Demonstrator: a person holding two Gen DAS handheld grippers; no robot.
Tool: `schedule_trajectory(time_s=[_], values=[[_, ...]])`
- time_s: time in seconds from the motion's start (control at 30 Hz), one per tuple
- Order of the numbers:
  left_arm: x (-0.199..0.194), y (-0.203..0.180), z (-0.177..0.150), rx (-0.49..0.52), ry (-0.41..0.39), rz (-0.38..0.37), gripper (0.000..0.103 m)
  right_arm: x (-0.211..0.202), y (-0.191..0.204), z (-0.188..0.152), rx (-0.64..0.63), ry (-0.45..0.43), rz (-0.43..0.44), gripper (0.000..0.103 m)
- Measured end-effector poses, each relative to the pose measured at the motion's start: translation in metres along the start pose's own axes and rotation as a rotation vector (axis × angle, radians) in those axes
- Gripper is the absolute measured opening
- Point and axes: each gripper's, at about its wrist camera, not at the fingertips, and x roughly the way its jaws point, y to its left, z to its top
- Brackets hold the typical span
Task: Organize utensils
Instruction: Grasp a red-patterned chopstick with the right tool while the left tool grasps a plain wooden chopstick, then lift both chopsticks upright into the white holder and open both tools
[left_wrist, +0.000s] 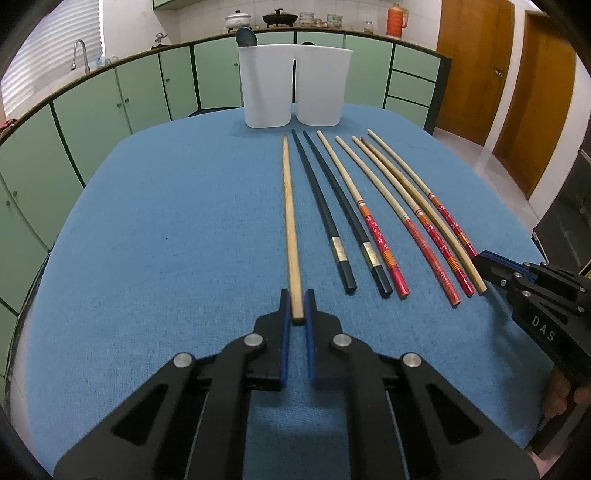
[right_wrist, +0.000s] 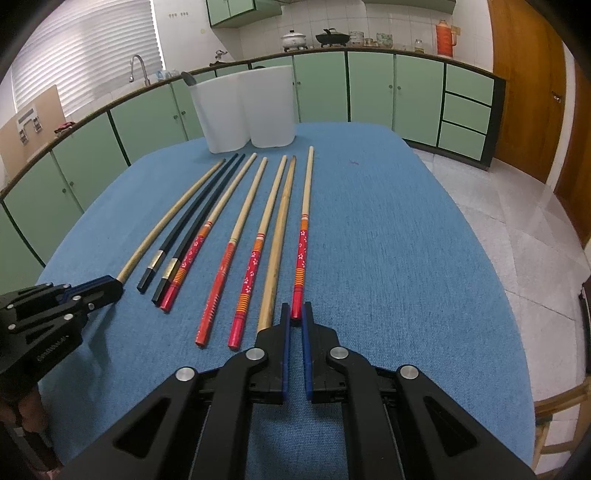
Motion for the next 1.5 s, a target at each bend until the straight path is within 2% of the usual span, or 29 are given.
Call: schedule_trajectory(time_s=[0.2,0.47,0.8,1.17,1.5], values=[[-0.02,0.002,0.008,0.011,-0.049,0.014,0.006,-0.011,0.001,0.008,-0.018,-0.015,-0.016,0.005],[-0.066,0.008,0.039,0.021,-0.163,0.028,0.006,-0.055,0.001,0.036,-0.063,-0.13,-0.033,0.005],[-0.11,0.013,0.094,-0.011,-0.313,-0.005,0.006,-0.093,0.0,0.092,-0.079,-0.265,-0.023,0.005],[-0.111,0.022,0.15,-0.067,-0.353,-0.044,0.006,-0.109,0.0,0.161,-0.063,-0.324,-0.002,0.005],[-0.129,0.036,0.178,-0.108,-0.402,-0.079,0.006,-0.111,0.001,0.189,-0.09,-0.337,0.004,0.005]])
